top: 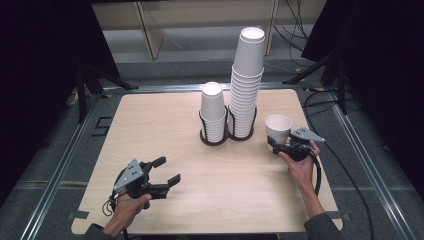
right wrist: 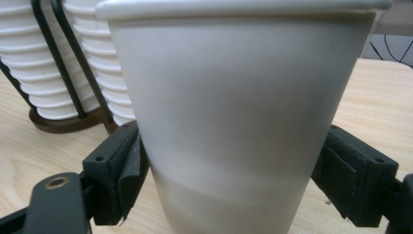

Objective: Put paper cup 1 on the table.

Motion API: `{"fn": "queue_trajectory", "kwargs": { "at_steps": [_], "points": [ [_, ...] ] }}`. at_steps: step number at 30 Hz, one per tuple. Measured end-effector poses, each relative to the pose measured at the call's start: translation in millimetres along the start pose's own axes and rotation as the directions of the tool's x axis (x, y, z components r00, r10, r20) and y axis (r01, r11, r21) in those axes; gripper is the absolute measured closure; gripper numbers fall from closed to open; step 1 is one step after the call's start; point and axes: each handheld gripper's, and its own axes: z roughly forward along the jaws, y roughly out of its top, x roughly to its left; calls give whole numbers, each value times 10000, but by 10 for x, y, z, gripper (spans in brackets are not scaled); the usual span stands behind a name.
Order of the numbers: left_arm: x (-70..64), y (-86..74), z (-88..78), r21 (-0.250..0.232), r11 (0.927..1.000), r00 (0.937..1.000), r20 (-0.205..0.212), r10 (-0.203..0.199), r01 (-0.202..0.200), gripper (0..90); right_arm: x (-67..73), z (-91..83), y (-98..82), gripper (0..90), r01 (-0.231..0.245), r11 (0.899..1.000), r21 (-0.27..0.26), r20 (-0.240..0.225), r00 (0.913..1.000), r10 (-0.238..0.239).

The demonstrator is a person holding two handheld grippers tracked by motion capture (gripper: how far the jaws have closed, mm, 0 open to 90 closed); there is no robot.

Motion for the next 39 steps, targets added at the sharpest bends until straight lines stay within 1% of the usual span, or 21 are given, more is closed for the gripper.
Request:
{"fn": "queue_trajectory", "kwargs": {
  "at_steps": [3,6,9,10,11,12,18,19,21,22,24,25,26,27,28,29,31,33,34,38,39],
  "points": [
    [-2,-3,3,16,10000,10000,-3,-70,70,144,-14,37,-18,189,113,9999,68,102,9999,-113],
    [-4,-1,10,26,10000,10000,-5,-59,59,144,-22,53,-39,188,-128,9988,476,21,9999,127],
    [-3,-1,9,49,10000,10000,12,-10,10,144,-36,63,-40,188,-192,9987,465,-59,9998,195],
    [-2,0,9,41,10000,10000,14,-18,18,144,-9,46,-41,188,-492,9968,635,67,9988,489],
    [-2,0,8,30,10000,10000,23,-29,29,144,-12,59,-46,188,-492,9972,569,-11,9988,493],
    [-2,0,7,40,10000,10000,24,-19,19,144,-43,63,-44,188,1,9980,629,88,10000,-7],
    [-6,-2,9,59,10000,10000,52,-69,69,143,-37,69,-59,183,-84,9958,915,19,10000,83],
    [-4,-1,9,62,10000,10000,57,-40,39,143,-43,70,-67,180,-193,9954,934,-50,9998,199],
    [-7,-1,7,73,10000,10000,39,-56,56,143,-25,70,-90,153,-871,9888,1211,-58,9961,884],
    [-7,-2,7,73,10000,10000,31,-58,58,143,-49,63,-92,154,-535,9898,1322,20,9986,537],
    [-6,-4,11,54,10000,10000,38,-71,71,143,-51,55,-94,154,-573,9901,1285,8,9983,577],
    [-4,-5,10,80,10000,10000,55,-47,46,143,-22,48,-92,154,-1098,9857,1276,-113,9936,1121],
    [-4,-6,10,97,9999,10000,50,-54,54,144,-31,26,-78,154,-1228,9828,1379,-209,9917,1269],
    [-1,-15,27,-99,9999,9998,156,-98,99,143,-52,19,-75,154,-961,9875,1248,-110,9951,983],
    [1,-16,24,-65,9999,9999,140,-99,100,143,-21,-2,-71,154,-1349,9826,1278,-76,9905,1369],
    [-4,-14,13,107,9999,9999,36,-123,122,143,-41,-39,-62,154,-1086,9855,1304,-426,9925,1150],
    [-2,-14,10,231,9997,9999,0,-103,103,143,-3,-111,-53,154,-1349,9787,1547,-138,9902,1387],
    [3,-16,10,247,9996,9999,-62,-116,117,143,12,-216,-15,154,-1320,9788,1568,-293,9900,1382],
    [4,-17,8,267,9996,9999,-85,-115,117,144,42,-275,6,154,-1464,9764,1586,-150,9885,1507],
    [20,-17,-2,278,9995,9998,-144,-119,123,144,62,-451,35,154,-1086,9879,1110,31,9940,1089],
    [22,-17,-4,302,9995,9998,-161,-113,118,144,71,-472,26,154,-1148,9874,1092,-43,9932,1159]
  ]
}}
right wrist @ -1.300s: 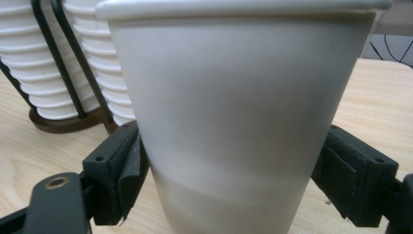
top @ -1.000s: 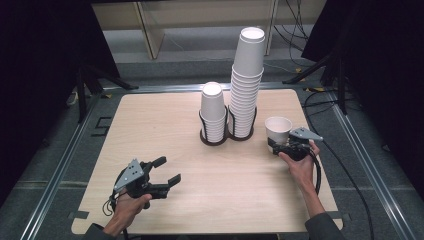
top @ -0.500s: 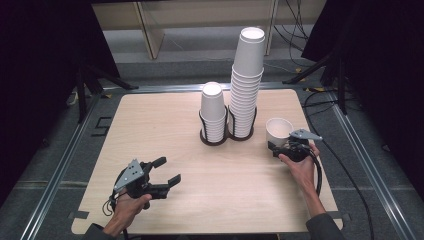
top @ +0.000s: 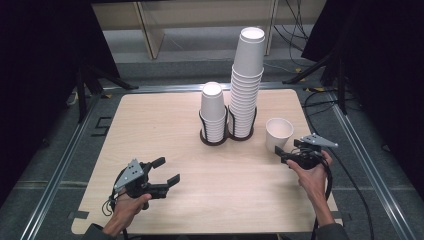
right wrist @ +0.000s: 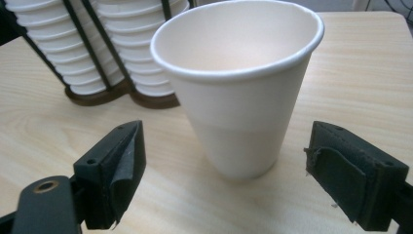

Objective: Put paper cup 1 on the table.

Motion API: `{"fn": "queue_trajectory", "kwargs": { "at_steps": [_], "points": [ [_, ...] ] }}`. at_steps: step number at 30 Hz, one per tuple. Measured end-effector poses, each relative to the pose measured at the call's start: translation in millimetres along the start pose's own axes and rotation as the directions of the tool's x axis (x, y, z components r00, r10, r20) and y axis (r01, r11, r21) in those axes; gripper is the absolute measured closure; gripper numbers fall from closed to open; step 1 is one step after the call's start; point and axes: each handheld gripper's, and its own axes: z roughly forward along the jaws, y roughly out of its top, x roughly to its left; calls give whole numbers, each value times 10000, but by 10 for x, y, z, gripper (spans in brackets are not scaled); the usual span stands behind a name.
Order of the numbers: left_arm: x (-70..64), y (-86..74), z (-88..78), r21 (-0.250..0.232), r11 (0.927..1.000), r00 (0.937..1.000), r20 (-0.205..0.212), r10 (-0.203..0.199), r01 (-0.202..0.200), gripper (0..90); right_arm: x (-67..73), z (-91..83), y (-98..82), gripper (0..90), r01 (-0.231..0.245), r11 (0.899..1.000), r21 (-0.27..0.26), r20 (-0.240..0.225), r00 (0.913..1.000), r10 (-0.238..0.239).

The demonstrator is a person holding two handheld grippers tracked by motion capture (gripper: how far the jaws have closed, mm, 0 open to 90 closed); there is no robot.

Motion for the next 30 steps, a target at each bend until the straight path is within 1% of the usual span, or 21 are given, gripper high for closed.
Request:
{"fn": "queue_trajectory", "kwargs": {
  "at_steps": [2,3,4,5,6,7,9,10,13,14,16,17,18,19,20,21,24,25,26,27,30],
  "points": [
    [-2,-2,2,5,10000,10000,-42,-66,66,144,-1,-33,-13,155,47,10000,2,52,10000,-47],
    [-2,-2,3,16,10000,10000,-47,-63,63,144,14,-60,-10,155,-111,9999,-63,-100,9999,111],
    [-2,-4,5,14,10000,10000,-48,-73,73,144,12,-73,2,155,109,9999,-133,37,9999,-108],
    [3,-9,18,-94,9999,10000,37,-57,58,144,52,-95,13,156,-395,9990,-189,-23,9992,395],
    [10,-13,25,-130,9999,9999,104,3,-2,144,41,-119,41,155,-24,9997,-263,-34,10000,23],
    [6,-6,10,94,10000,10000,-28,29,-29,144,85,-139,63,155,-273,9989,-372,-88,9996,270],
    [6,-8,12,136,9999,10000,-23,51,-51,144,109,-160,115,155,-59,9982,-602,-342,9994,38],
    [6,-9,13,145,9999,10000,-23,57,-57,144,136,-181,142,156,-156,9979,-626,-460,9989,128],
    [2,-11,16,142,9999,10000,-9,36,-36,144,192,-229,222,156,160,9964,-835,-500,9985,-203],
    [3,-11,16,152,9999,10000,-14,28,-28,144,216,-243,240,156,18,9963,-864,-463,9989,-58],
    [8,-21,34,15,10000,10000,27,-59,59,144,233,-295,298,156,104,9960,-886,-530,9985,-152],
    [12,-23,37,-14,10000,10000,69,-59,59,144,258,-324,321,156,-161,9965,-818,-646,9979,108],
    [14,-24,38,-2,10000,10000,59,-55,55,143,241,-319,338,156,151,9942,-1063,-620,9978,-218],
    [17,-23,36,34,10000,10000,38,-33,33,144,246,-349,367,156,190,9955,-926,-628,9977,-249],
    [13,-16,22,227,9997,10000,-95,-15,17,144,244,-352,386,156,322,9932,-1117,-685,9969,-400],
    [14,-17,23,234,9997,9999,-102,-14,16,144,266,-355,408,156,196,9933,-1143,-773,9966,-285],
    [14,-20,31,318,9995,9998,-156,-86,91,144,302,-363,465,156,351,9936,-1074,-993,9940,-458],
    [23,-32,54,119,9999,10000,-18,-97,97,144,319,-360,486,156,449,9928,-1109,-988,9935,-560],
    [19,-25,41,372,9993,9999,-150,-71,77,144,349,-355,508,156,351,9926,-1160,-1087,9929,-478],
    [24,-34,58,210,9997,9999,-70,-104,105,144,370,-354,538,156,378,9932,-1102,-1185,9916,-509],
    [19,-28,45,401,9991,9998,-173,-89,96,144,431,-331,632,155,589,9910,-1201,-1259,9893,-740]
  ]
}}
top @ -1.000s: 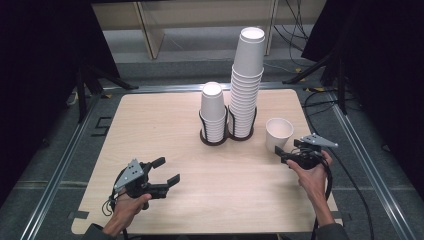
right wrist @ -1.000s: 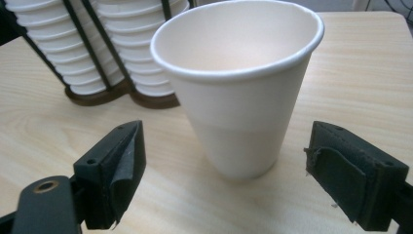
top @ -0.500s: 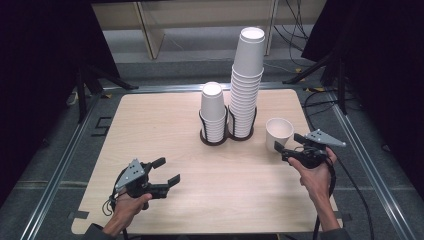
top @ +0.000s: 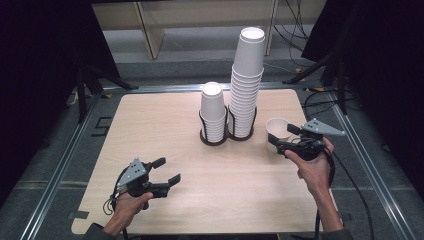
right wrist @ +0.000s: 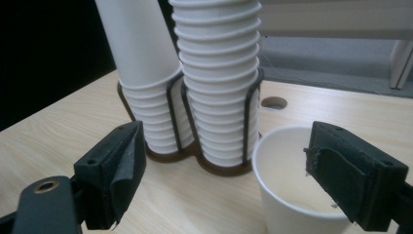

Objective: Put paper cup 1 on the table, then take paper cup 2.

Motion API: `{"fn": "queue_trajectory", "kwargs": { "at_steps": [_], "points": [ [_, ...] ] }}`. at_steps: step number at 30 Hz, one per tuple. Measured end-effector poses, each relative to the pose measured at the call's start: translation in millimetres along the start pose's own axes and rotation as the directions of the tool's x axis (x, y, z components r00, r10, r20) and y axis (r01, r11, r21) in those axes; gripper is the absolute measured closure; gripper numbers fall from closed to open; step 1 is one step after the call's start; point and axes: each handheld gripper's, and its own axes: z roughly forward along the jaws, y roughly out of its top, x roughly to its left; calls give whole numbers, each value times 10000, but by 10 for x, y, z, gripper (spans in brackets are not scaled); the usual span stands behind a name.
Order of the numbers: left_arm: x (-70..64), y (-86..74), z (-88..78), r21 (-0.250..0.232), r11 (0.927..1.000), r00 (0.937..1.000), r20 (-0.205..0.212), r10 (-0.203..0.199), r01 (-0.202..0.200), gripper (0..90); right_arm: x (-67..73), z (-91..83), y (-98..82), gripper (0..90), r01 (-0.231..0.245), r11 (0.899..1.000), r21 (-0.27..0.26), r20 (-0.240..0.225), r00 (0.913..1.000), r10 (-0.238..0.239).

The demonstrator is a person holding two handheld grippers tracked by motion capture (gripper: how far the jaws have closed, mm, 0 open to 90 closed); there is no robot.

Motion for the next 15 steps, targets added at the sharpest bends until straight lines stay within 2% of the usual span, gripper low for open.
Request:
{"fn": "queue_trajectory", "kwargs": {
  "at_steps": [3,5,6,7,8,9,13,14,15],
  "points": [
    [2,-2,0,46,10000,10000,-9,18,-18,144,50,38,100,155,88,9999,-100,-204,9998,-90],
    [6,-10,19,-156,9999,9999,122,-17,19,144,82,46,165,154,44,9999,-100,-256,9997,-46],
    [8,-10,20,-161,9999,9999,122,-14,16,144,90,56,200,153,142,9997,-222,-338,9993,-149],
    [9,-9,22,-155,9999,9999,114,-4,6,144,102,64,229,153,41,9997,-246,-390,9992,-50],
    [3,-2,10,35,10000,10000,-4,18,-18,144,108,64,264,153,44,9998,-216,-370,9993,-52],
    [-2,-3,12,45,10000,10000,-31,-34,35,144,108,83,297,153,123,9995,-280,-388,9992,-133],
    [6,-10,3,101,9999,10000,-9,7,-7,144,128,129,431,153,-121,9994,-337,-537,9985,103],
    [7,-8,0,100,9999,10000,-28,14,-13,144,124,139,469,153,-48,9993,-371,-448,9990,31],
    [14,-16,19,-159,9999,9999,130,-27,29,144,118,150,517,153,-20,9991,-420,-444,9990,1]
  ]
}}
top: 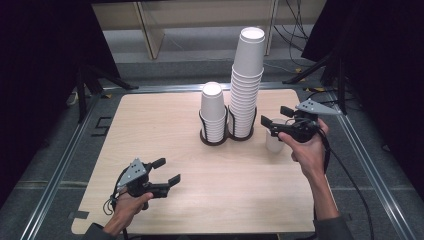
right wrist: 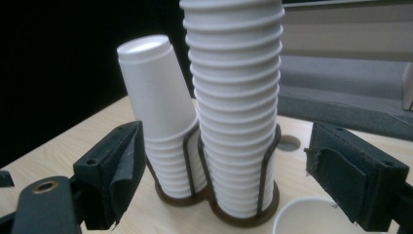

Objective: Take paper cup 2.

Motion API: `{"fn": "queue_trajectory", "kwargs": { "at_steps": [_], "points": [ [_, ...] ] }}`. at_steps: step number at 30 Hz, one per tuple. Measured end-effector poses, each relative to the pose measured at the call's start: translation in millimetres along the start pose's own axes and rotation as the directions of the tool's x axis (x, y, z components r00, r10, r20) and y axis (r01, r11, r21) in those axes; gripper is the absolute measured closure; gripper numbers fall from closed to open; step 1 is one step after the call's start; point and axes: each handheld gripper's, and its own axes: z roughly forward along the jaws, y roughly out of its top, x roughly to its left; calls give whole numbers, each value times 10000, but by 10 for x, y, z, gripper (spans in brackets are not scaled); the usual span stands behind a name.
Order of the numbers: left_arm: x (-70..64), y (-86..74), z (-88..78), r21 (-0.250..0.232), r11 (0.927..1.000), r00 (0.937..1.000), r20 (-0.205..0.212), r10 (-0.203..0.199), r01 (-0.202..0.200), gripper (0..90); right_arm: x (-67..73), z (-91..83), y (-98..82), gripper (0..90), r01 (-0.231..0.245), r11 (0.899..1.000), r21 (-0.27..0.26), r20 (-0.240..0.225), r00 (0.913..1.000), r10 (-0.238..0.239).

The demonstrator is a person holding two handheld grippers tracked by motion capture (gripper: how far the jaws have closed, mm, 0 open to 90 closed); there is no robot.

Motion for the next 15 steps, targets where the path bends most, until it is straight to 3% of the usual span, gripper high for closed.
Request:
{"fn": "queue_trajectory", "kwargs": {
  "at_steps": [6,14,15],
  "points": [
    [1,6,-12,298,9996,9999,-171,2,3,144,-3,83,218,153,-53,9998,-203,-47,10000,52],
    [-1,4,-13,374,9993,9999,-129,46,-41,144,52,200,550,152,206,9993,-305,-203,9996,-212],
    [-3,3,-12,368,9993,9999,-142,-10,16,144,53,224,595,152,407,9983,-427,-159,9990,-414]
  ]
}}
